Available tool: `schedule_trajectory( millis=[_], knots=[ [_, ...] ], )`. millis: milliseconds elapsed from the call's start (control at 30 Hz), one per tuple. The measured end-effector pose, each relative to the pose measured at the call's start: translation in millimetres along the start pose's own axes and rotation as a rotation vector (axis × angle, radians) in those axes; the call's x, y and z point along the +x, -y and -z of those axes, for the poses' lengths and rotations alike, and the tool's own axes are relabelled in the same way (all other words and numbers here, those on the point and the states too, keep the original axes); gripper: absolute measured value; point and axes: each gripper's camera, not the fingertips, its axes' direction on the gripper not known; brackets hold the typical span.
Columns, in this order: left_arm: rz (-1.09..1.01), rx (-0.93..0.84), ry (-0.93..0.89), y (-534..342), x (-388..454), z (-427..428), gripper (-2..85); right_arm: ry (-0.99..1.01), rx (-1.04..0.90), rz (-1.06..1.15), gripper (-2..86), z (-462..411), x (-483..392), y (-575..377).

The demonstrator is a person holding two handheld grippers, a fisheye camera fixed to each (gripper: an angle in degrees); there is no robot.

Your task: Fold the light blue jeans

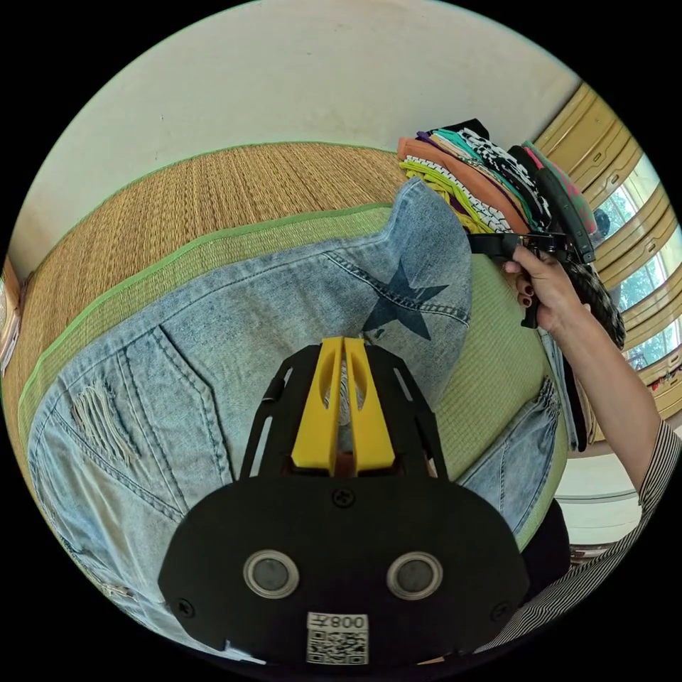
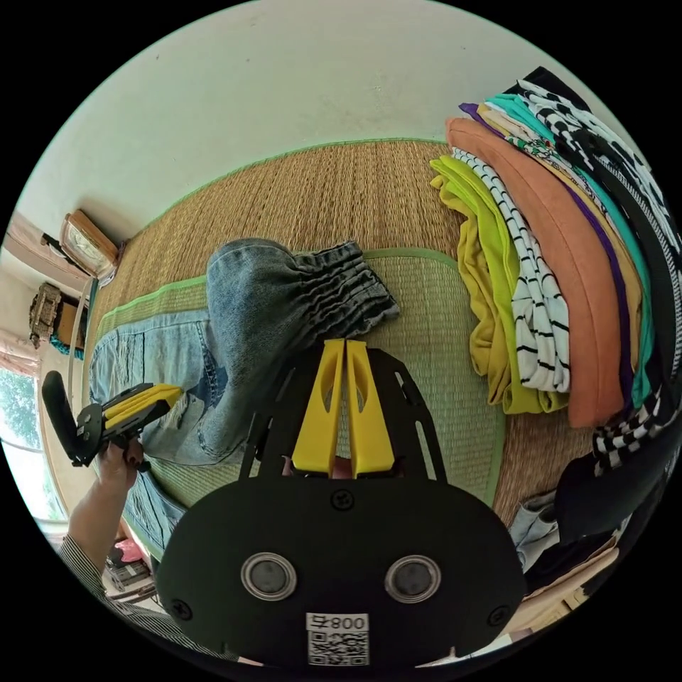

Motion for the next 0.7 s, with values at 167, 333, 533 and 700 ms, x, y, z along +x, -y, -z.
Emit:
schedule_trajectory(
  millis=[167,333,533,700],
  knots=[
    [-0.069,0.071,-0.064,3,8,10,0.4,0.035,0.194,0.050,0.2,112,14,-83],
    [-0.116,-0.051,-0.049,2,17,-28,0.8,-0.014,0.134,0.004,0.2,112,38,-173],
    [-0.091,-0.072,-0.095,5,2,-37,1.3,0.165,0.025,-0.162,0.7,67,93,-205],
    [-0.154,-0.121,-0.145,3,1,-40,1.6,0.148,0.174,-0.127,1.0,115,92,-203]
  ],
)
